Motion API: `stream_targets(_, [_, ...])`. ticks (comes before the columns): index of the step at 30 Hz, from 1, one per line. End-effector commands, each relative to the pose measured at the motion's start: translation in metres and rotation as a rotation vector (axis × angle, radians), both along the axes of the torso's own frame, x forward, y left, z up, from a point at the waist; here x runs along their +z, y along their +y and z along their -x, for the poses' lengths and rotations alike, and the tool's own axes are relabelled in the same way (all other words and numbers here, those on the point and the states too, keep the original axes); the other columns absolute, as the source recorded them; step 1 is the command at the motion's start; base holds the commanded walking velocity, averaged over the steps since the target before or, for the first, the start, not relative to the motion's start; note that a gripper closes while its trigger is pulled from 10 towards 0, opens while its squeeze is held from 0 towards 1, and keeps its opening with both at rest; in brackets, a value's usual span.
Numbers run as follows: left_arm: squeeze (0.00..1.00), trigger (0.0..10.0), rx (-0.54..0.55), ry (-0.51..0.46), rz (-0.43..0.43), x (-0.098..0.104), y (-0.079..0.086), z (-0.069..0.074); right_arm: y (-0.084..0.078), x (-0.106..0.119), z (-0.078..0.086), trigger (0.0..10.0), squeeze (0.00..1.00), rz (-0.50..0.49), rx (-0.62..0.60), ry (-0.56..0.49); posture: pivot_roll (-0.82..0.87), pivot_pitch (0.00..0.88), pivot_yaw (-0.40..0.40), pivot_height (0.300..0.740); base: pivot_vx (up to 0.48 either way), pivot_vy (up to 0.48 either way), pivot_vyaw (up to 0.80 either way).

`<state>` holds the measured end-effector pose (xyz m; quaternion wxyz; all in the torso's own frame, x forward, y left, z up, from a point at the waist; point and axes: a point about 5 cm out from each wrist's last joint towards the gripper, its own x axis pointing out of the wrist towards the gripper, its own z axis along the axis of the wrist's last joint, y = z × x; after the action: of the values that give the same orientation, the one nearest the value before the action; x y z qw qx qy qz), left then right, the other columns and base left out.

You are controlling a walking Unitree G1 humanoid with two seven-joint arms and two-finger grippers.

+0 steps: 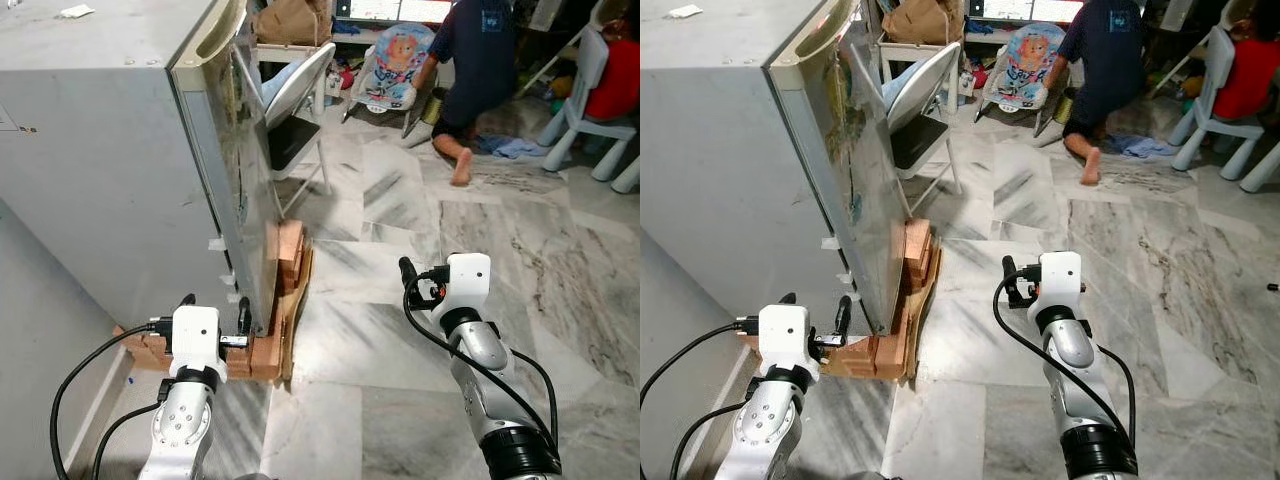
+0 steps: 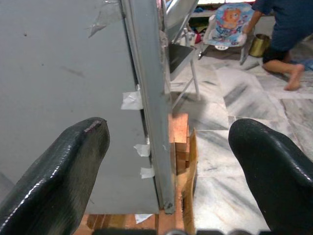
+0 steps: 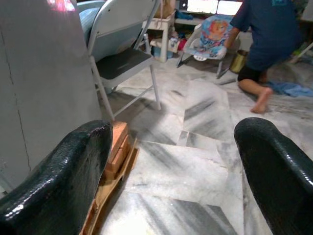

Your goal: Restocking fridge

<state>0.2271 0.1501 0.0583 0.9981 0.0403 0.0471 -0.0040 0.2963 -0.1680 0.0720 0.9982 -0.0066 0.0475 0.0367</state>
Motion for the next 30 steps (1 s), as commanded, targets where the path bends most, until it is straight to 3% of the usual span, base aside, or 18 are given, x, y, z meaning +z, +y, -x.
stream_targets(1, [0.00,10.0,-0.011,-0.016,-0.004,0.0034,-0.0002,-0.0019,-0.0016,0.0004,-0.0004,10.0,0.00,0.001,-0.010,-0.005,-0.02,0.031,0.009,0.740,0.319,0.000,0.00])
stream_targets(30, [0.00,10.0,0.003,-0.029,-0.024,0.0036,0.0029,-0.0051,-0.0005,-0.0022,0.0003,10.0,0.00,0.024,0.006,0.006,-0.03,0.028,-0.006,0.740,0.318,0.000,0.00])
